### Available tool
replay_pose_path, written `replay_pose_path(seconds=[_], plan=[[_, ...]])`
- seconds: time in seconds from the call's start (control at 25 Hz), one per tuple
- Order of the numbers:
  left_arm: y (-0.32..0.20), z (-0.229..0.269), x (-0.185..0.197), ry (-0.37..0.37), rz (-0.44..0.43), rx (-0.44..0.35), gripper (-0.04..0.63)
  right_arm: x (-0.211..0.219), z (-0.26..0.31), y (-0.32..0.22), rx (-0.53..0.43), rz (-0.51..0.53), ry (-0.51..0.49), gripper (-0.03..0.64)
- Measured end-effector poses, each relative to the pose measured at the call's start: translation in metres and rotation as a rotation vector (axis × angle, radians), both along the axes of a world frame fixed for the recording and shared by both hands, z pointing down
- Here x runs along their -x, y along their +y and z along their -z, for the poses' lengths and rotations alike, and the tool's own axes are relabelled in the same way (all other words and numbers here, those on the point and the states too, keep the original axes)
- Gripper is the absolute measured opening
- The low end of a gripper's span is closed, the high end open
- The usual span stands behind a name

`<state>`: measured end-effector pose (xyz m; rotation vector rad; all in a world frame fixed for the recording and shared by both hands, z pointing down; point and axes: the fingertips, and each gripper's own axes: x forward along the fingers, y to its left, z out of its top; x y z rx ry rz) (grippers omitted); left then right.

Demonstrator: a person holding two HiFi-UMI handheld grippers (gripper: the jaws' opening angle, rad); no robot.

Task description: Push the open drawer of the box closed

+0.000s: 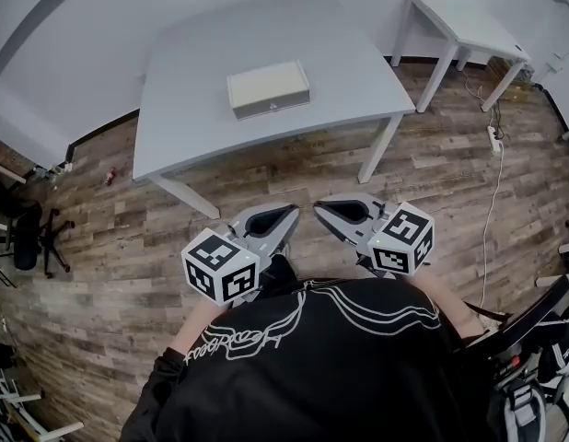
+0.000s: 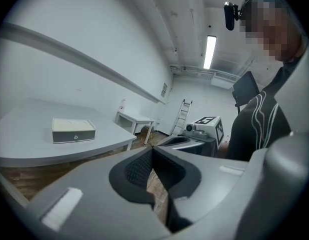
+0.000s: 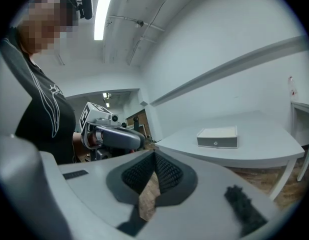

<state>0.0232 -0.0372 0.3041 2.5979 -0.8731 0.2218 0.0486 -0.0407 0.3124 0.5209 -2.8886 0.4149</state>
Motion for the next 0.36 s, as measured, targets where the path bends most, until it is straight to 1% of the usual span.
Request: replay_pose_path(seconds=[0.16,0.36], plan=[[0.002,0.002,0.002,-0.002,0.003,0.000,0.006,0.002,0.002,0.002,0.000,0.000,-0.002,0.009],[0.016,0.001,-0.009,-0.005,0.005,-0.005,0.006,-0.005,0.003,0.015,-0.010,0.007,-0.009,0.009]])
